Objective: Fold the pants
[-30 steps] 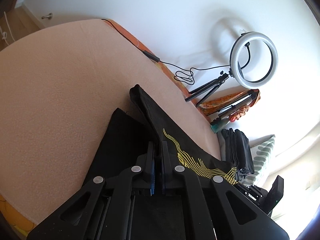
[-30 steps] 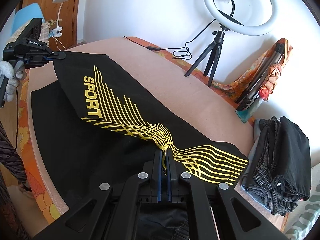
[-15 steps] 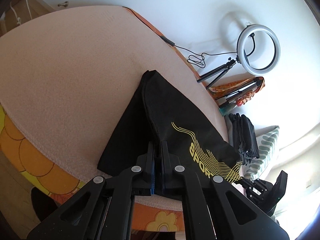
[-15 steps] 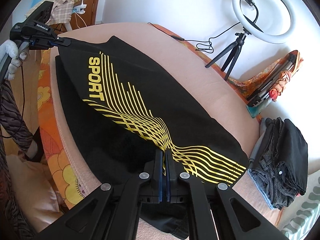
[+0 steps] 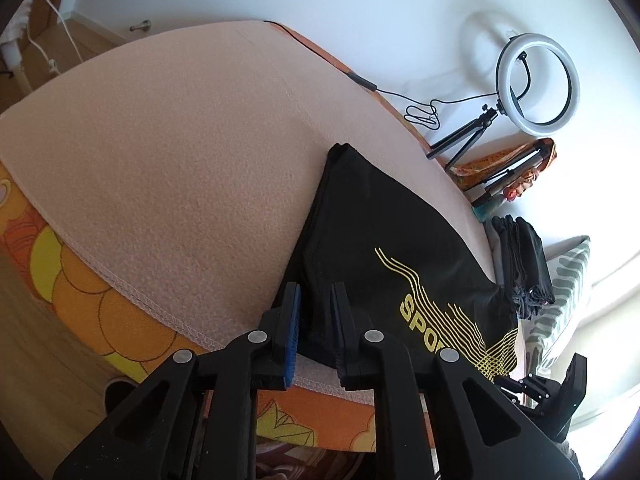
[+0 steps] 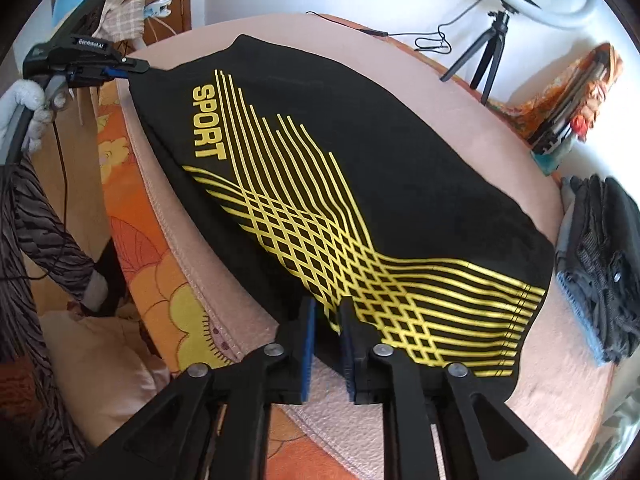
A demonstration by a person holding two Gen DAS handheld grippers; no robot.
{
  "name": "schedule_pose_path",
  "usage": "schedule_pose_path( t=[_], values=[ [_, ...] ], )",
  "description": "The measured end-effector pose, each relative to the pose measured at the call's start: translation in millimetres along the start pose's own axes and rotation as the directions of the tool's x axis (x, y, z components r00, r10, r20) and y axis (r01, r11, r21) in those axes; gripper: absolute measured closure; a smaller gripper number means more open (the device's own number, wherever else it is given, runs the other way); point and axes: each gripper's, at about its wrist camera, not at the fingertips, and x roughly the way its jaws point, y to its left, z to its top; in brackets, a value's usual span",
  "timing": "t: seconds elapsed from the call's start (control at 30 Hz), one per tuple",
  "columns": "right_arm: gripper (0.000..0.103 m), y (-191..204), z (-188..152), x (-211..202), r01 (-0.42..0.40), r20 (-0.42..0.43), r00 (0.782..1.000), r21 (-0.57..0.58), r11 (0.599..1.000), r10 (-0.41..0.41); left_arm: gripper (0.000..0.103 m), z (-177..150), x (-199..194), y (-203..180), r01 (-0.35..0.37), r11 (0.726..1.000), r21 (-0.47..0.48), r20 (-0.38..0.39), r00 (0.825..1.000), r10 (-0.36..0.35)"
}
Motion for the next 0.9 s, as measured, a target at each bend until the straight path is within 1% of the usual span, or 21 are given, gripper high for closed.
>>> schedule_pose_path(
  t=[0.03,0.1,0.17,0.2,0.23,0.27,0.3,0.33,0.37,0.4,0.43,0.5,0.53,0.63,0.7,0.73,0.77,0.8,0.83,0.9],
  values=[
    [0.078,-4,-3,-5,-0.025,0.020,1.000,0.035,0.999,0.024,0.090,3,-4,-1,-0.002,1.000,0.013,0.013,1.000,0.002],
    [0.071,-18,-12,-18,-0.055,0.068,0.997,0.130,0.990,0.047,0.090,10,-11,-7,-0.001,0.999,0.053,0.034,0.999,0.000],
    [0.069,-38,-22,-31,-0.072,0.116,0.992,0.249,0.966,0.045,0.087,18,-13,-19,0.008,0.994,0.108,0.031,0.999,-0.011],
    [0.068,-49,-28,-36,-0.071,0.131,0.991,0.314,0.947,0.031,0.082,21,-13,-25,0.014,0.991,0.135,0.031,0.999,-0.019],
    [0.067,-61,-34,-40,-0.065,0.143,0.990,0.381,0.922,0.011,0.079,23,-13,-33,0.022,0.986,0.167,0.031,0.999,-0.027],
    [0.065,-74,-42,-43,-0.063,0.151,0.989,0.449,0.891,-0.006,0.078,25,-10,-43,0.032,0.979,0.203,0.024,0.999,-0.037],
    [0.063,-86,-49,-45,-0.069,0.157,0.988,0.514,0.855,-0.015,0.076,27,-7,-52,0.046,0.970,0.238,0.011,0.999,-0.050],
    [0.061,-95,-57,-46,-0.068,0.158,0.987,0.570,0.819,-0.028,0.071,28,-3,-62,0.062,0.961,0.268,-0.003,0.998,-0.063],
    [0.055,-105,-64,-47,-0.062,0.155,0.987,0.623,0.779,-0.046,0.068,28,1,-70,0.079,0.953,0.292,-0.018,0.997,-0.077],
    [0.049,-115,-68,-46,-0.063,0.154,0.986,0.666,0.744,-0.055,0.062,28,7,-77,0.099,0.944,0.314,-0.036,0.995,-0.092],
    [0.048,-122,-72,-43,-0.070,0.156,0.986,0.701,0.710,-0.057,0.060,27,14,-84,0.116,0.936,0.333,-0.058,0.993,-0.103],
    [0.049,-132,-81,-36,-0.092,0.155,0.987,0.744,0.661,-0.037,0.060,23,29,-96,0.153,0.919,0.364,-0.104,0.987,-0.123],
    [0.049,-135,-85,-31,-0.095,0.147,0.989,0.758,0.645,-0.027,0.060,19,37,-102,0.164,0.911,0.379,-0.128,0.984,-0.125],
    [0.051,-136,-88,-20,-0.130,0.151,0.988,0.771,0.624,0.020,0.060,4,62,-114,0.205,0.889,0.409,-0.214,0.969,-0.125],
    [0.052,-133,-88,-14,-0.132,0.141,0.989,0.764,0.632,0.036,0.060,-9,77,-117,0.224,0.879,0.421,-0.273,0.955,-0.113],
    [0.055,-133,-88,-12,-0.123,0.134,0.990,0.764,0.634,0.030,0.060,-15,83,-119,0.231,0.872,0.431,-0.302,0.948,-0.101],
    [0.070,-133,-88,-10,-0.130,0.141,0.989,0.764,0.632,0.033,0.060,-21,89,-119,0.231,0.866,0.443,-0.324,0.942,-0.086],
    [0.075,-133,-90,-9,-0.142,0.150,0.988,0.766,0.627,0.039,0.060,-26,93,-118,0.228,0.864,0.450,-0.339,0.938,-0.071],
    [0.077,-134,-91,-11,-0.150,0.163,0.986,0.767,0.623,0.036,0.060,-29,97,-115,0.222,0.864,0.451,-0.350,0.935,-0.058],
    [0.082,-131,-92,-19,-0.170,0.200,0.980,0.762,0.625,0.023,0.060,-30,93,-112,0.231,0.863,0.450,-0.343,0.937,-0.071]
  ],
)
